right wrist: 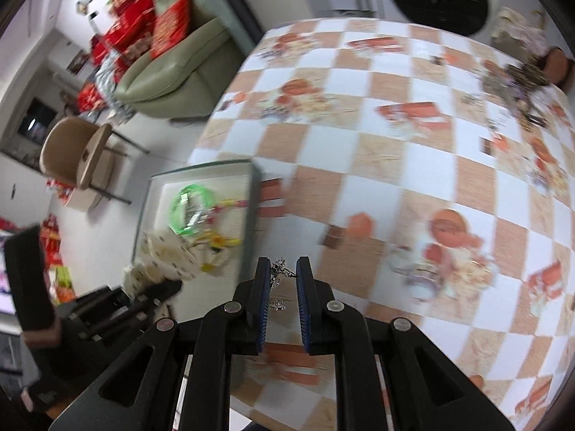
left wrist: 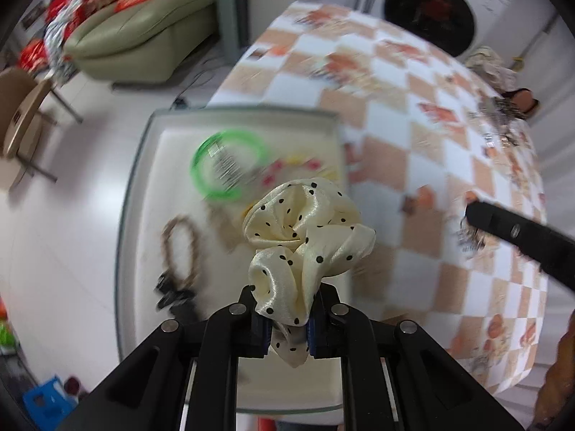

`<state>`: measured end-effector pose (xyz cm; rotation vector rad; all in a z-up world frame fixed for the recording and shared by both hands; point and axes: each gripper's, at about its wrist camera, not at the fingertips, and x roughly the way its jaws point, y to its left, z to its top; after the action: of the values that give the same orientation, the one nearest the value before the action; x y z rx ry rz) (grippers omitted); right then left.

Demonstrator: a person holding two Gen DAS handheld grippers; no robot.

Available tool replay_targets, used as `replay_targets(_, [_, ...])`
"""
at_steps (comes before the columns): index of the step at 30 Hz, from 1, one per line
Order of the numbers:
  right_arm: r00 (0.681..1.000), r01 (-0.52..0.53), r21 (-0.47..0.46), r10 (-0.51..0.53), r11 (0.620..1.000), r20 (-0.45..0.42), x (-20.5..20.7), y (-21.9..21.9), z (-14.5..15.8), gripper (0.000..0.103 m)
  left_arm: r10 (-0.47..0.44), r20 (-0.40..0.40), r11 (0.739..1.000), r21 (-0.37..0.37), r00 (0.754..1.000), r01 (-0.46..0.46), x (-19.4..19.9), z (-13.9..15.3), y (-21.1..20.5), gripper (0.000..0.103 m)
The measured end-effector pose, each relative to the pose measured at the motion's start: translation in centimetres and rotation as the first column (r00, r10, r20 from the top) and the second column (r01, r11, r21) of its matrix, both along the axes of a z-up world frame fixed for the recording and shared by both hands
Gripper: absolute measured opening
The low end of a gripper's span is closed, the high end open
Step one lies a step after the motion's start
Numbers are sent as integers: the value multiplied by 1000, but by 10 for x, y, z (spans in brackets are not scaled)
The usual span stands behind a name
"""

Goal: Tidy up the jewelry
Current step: 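Carry the scrunchie and silver charm to the tray and open the left gripper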

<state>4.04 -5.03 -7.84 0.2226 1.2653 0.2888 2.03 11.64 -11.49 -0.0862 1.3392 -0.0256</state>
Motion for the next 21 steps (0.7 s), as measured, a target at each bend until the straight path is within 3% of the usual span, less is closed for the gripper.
replay_targets(10, [984,-166,23,167,986,-56,15,82,-39,16,77,-67,996,59,995,-74,-22,-47,33,19])
replay_targets(18, [964,-219,16,219,976,-149,18,110,-81,15,88,-76,993,82,993,-82,-29,-61,39,20])
replay_targets(20, [960,-224,12,223,975,-168,19,113,-89,16,79,-80,993,90,994,-72,-30,-62,37,29])
replay_targets(21, [958,-227,11,225,974,-178,20,115,-92,16,79,-78,993,90,994,-71,-30,-62,37,47])
